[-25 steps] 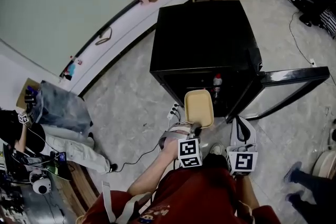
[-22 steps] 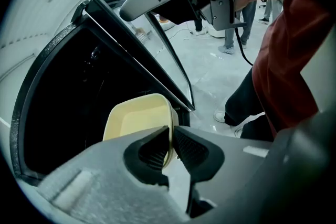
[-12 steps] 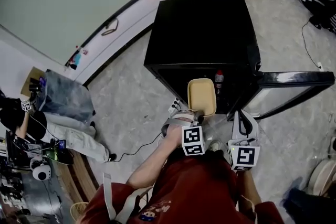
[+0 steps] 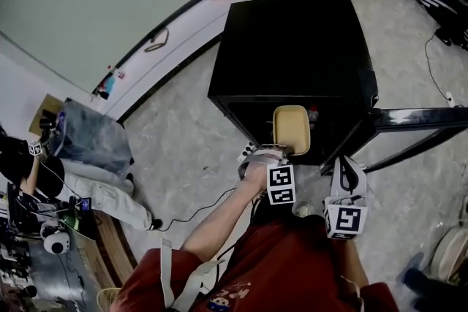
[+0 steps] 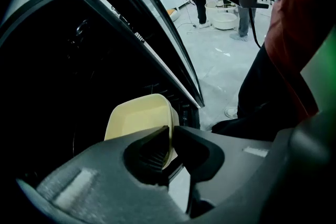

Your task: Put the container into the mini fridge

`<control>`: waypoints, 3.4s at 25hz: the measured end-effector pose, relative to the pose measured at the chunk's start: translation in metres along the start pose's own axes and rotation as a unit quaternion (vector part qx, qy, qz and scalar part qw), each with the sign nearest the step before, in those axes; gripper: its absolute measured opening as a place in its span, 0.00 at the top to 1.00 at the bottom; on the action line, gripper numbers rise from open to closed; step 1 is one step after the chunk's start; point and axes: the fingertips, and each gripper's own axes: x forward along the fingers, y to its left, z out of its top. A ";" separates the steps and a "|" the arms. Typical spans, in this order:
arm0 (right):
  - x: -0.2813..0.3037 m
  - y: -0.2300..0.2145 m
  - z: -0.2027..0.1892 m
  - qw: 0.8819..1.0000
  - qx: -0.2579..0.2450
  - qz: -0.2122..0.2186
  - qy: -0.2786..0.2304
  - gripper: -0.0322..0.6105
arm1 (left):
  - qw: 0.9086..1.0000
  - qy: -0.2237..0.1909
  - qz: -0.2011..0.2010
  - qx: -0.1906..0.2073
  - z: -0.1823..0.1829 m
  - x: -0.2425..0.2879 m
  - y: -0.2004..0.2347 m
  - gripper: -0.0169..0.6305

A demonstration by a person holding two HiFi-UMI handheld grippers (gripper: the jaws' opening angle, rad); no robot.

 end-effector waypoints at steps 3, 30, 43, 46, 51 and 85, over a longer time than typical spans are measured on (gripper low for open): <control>0.005 0.008 -0.003 1.000 -0.006 0.009 0.018 0.95 | 1.000 -0.005 -0.001 -0.005 -0.004 0.020 0.011 0.92; 0.006 0.009 -0.009 0.998 -0.024 -0.006 0.051 0.95 | 1.000 0.004 0.018 0.017 -0.027 0.122 0.075 0.91; 0.003 0.013 -0.005 0.998 -0.031 -0.001 0.052 0.95 | 0.998 0.010 0.050 0.024 -0.025 0.139 0.103 0.88; 0.002 0.011 -0.010 0.998 -0.038 -0.002 0.059 0.95 | 0.998 0.016 0.059 0.029 -0.024 0.142 0.110 0.88; 0.004 0.012 -0.008 0.997 -0.035 0.000 0.066 0.95 | 0.998 0.019 0.064 -0.006 -0.026 0.145 0.116 0.82; 0.002 0.006 -0.034 0.997 -0.014 0.019 0.077 0.95 | 0.991 0.017 0.085 -0.101 -0.059 0.042 0.029 0.68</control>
